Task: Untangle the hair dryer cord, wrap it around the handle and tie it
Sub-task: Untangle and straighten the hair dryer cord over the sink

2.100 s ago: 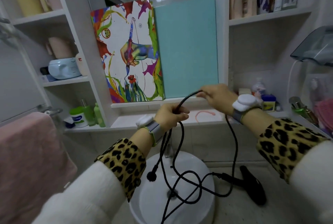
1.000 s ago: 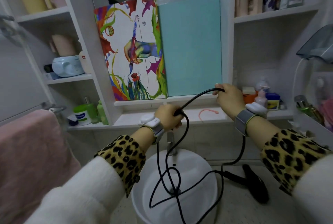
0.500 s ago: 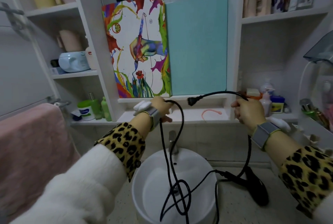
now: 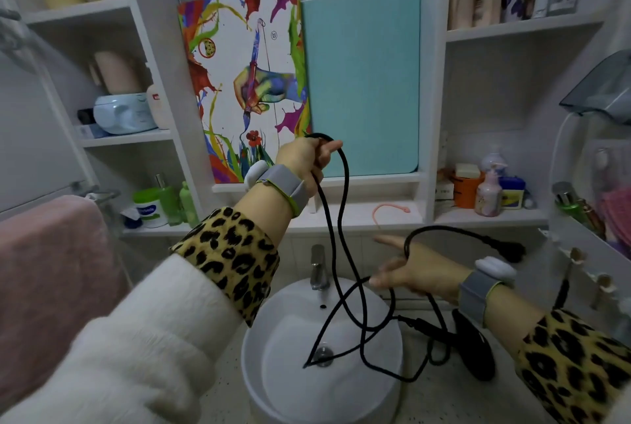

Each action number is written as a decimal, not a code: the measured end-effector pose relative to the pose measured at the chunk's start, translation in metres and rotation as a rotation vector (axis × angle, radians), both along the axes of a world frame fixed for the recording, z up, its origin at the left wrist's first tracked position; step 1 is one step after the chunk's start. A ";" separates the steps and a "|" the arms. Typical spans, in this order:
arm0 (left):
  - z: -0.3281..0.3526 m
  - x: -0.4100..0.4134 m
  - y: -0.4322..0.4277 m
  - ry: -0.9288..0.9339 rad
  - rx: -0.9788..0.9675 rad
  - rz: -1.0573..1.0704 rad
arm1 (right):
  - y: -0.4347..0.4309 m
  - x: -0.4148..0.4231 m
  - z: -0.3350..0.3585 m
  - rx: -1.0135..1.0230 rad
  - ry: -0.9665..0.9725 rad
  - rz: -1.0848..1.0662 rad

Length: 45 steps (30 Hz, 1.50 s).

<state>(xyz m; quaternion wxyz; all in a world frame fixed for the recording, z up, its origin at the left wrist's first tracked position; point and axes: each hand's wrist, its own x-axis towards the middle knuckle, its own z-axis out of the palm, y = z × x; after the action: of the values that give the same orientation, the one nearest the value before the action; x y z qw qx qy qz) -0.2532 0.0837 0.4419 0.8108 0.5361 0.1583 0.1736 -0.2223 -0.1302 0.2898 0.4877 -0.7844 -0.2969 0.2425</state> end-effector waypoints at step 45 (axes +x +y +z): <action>-0.079 -0.025 -0.038 -0.230 0.411 -0.793 | 0.006 0.031 -0.005 0.390 -0.200 -0.470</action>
<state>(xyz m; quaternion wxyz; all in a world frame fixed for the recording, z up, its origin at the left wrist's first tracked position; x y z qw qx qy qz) -0.2778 0.0452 0.3625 0.7037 0.6823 -0.1876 -0.0637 -0.1913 -0.1242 0.2850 0.6400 -0.7430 -0.1950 -0.0167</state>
